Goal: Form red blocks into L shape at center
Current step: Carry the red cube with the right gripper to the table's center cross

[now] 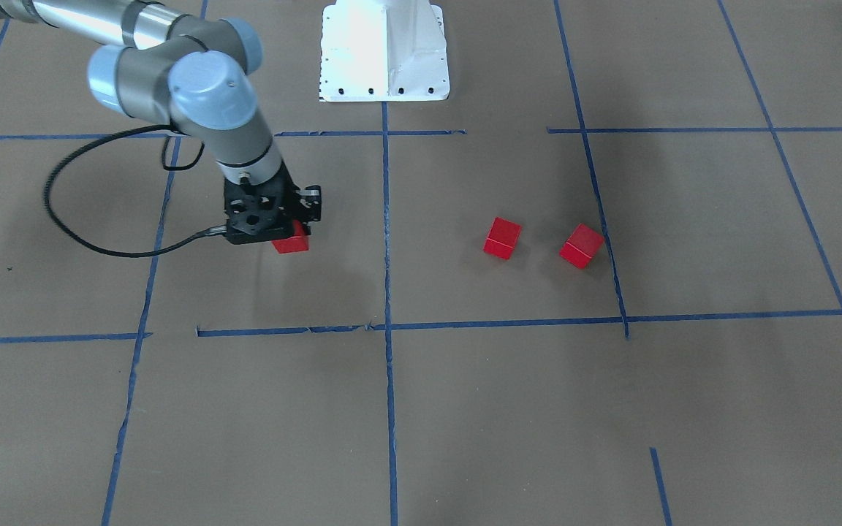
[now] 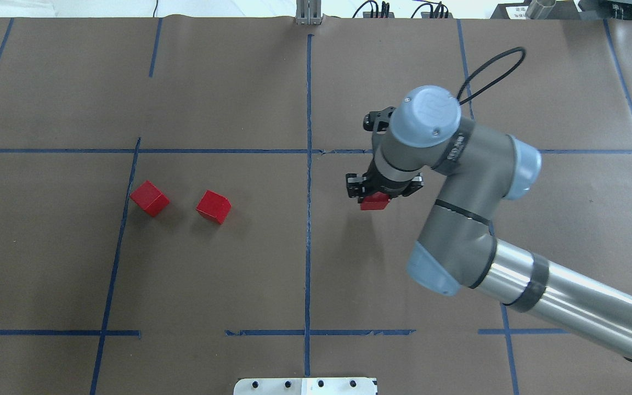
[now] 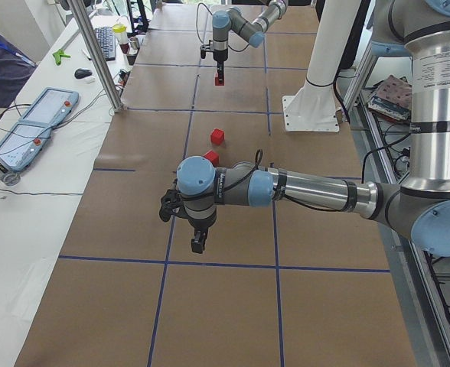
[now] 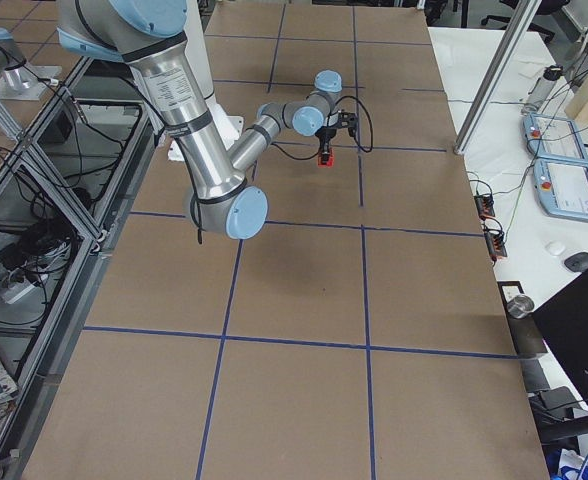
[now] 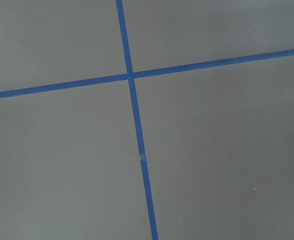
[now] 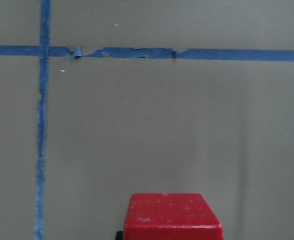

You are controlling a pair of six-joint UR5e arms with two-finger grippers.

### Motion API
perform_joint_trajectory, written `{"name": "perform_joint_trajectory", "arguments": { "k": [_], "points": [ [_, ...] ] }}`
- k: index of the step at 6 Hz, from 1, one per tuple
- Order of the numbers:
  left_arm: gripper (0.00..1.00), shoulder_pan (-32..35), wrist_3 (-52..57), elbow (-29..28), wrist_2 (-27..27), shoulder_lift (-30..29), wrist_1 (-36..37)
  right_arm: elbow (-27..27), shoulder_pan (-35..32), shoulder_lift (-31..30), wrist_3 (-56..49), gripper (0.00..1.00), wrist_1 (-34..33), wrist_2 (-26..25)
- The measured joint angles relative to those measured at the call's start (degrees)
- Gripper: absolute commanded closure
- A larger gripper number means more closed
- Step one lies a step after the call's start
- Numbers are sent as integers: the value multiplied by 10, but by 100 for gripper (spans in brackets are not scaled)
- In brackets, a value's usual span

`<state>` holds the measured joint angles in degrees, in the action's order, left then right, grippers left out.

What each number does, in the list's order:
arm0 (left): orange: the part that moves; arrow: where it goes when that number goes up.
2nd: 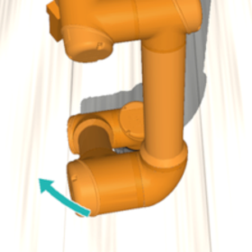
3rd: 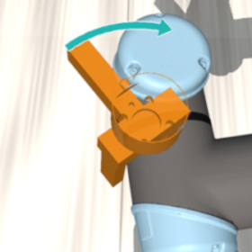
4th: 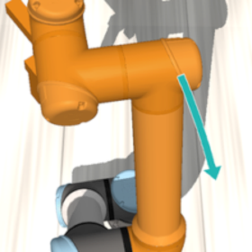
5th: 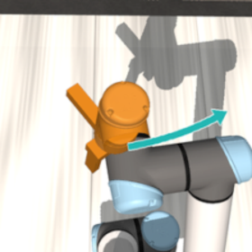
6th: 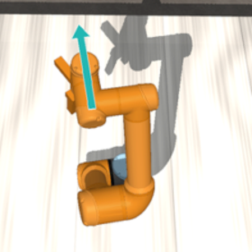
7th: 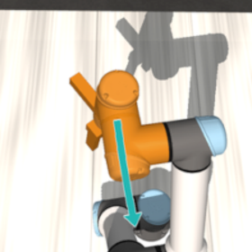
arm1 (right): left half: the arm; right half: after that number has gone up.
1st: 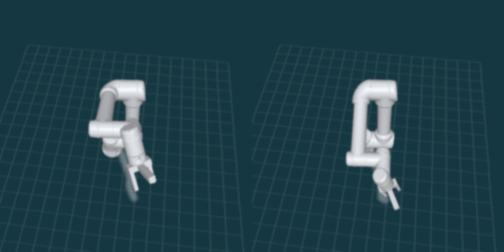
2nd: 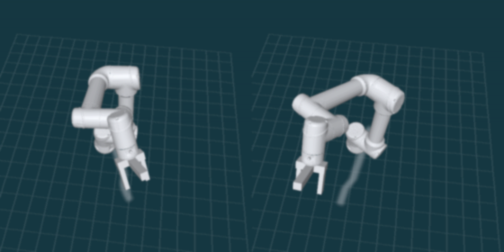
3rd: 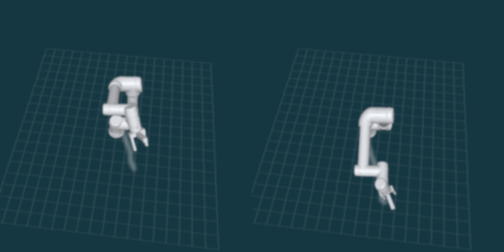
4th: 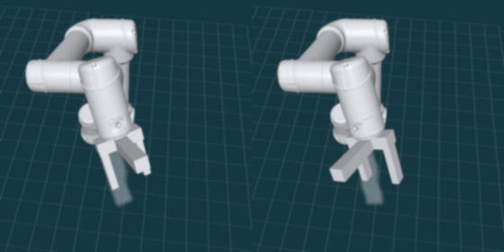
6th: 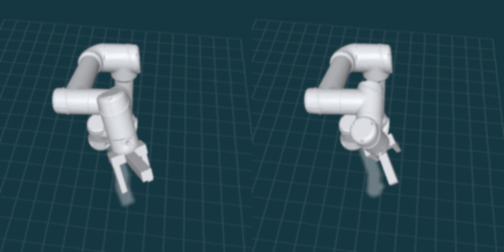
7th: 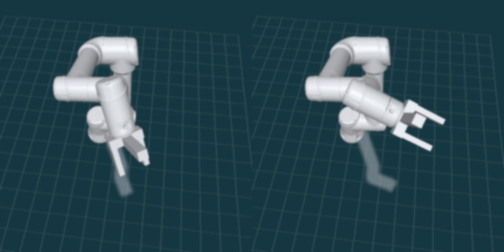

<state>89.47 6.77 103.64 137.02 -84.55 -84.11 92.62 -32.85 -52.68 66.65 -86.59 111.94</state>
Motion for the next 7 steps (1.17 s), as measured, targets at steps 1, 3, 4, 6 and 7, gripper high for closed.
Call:
{"name": "perform_joint_trajectory", "arguments": {
  "k": [1,3,4,6,7],
  "points": [
    [0,0,0,0,0,0,0,-53,31,56,51,96,2,-24],
    [0,1,0,-1,0,0,0,-92,66,99,101,92,3,-48],
    [0,1,0,-1,0,0,0,-99,74,102,110,84,3,-56],
    [0,1,1,-1,0,0,0,-104,80,103,108,12,3,-63],
    [0,1,1,-2,0,0,0,-104,81,103,106,1,3,-64]
  ]
}}
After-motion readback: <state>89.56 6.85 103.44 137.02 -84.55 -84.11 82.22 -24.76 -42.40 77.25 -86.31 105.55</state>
